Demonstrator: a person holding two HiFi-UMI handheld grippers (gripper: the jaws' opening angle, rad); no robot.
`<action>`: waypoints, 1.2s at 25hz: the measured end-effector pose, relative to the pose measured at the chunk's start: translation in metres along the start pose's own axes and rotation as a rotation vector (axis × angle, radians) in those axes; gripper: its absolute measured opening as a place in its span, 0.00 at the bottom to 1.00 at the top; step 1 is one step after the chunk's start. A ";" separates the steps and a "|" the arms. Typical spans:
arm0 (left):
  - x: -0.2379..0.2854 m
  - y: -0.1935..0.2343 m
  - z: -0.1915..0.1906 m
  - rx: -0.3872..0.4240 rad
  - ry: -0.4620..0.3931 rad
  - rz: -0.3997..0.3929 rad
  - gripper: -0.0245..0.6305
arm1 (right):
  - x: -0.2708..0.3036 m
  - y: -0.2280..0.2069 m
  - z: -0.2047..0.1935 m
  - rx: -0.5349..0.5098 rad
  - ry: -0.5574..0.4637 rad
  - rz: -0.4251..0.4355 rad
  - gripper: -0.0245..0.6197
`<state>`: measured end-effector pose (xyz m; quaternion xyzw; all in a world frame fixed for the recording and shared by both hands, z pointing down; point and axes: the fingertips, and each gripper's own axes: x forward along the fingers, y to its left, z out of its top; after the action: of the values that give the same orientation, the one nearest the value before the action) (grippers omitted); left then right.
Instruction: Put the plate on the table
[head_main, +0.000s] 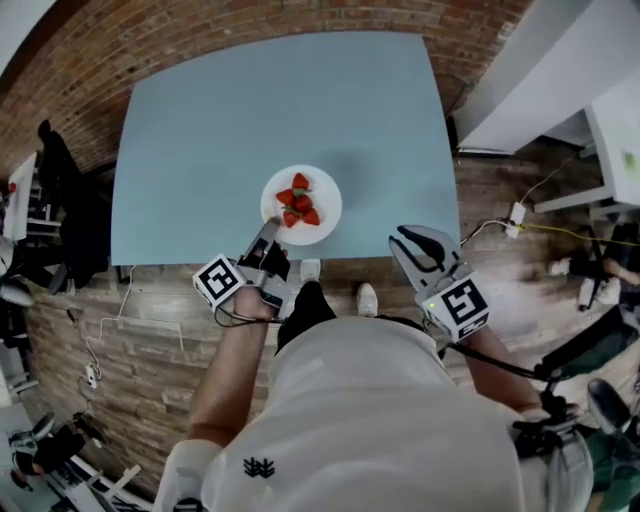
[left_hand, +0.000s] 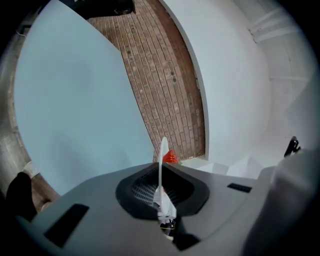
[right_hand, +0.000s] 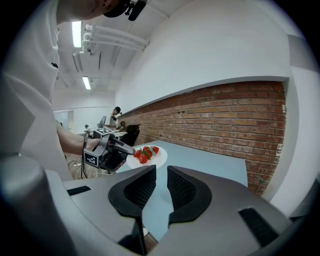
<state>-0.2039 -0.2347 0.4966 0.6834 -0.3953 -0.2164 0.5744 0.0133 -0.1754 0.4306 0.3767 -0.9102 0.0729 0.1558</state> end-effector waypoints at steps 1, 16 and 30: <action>0.010 0.004 0.007 0.006 0.027 0.003 0.06 | 0.004 -0.005 0.003 0.012 0.001 -0.030 0.13; 0.135 0.076 0.097 0.022 0.274 0.034 0.06 | 0.078 -0.036 0.033 0.117 0.051 -0.271 0.13; 0.226 0.160 0.118 0.016 0.358 0.099 0.06 | 0.076 -0.050 0.018 0.198 0.146 -0.441 0.13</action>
<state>-0.2049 -0.4893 0.6563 0.6954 -0.3215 -0.0597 0.6399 -0.0061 -0.2654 0.4397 0.5734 -0.7807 0.1530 0.1955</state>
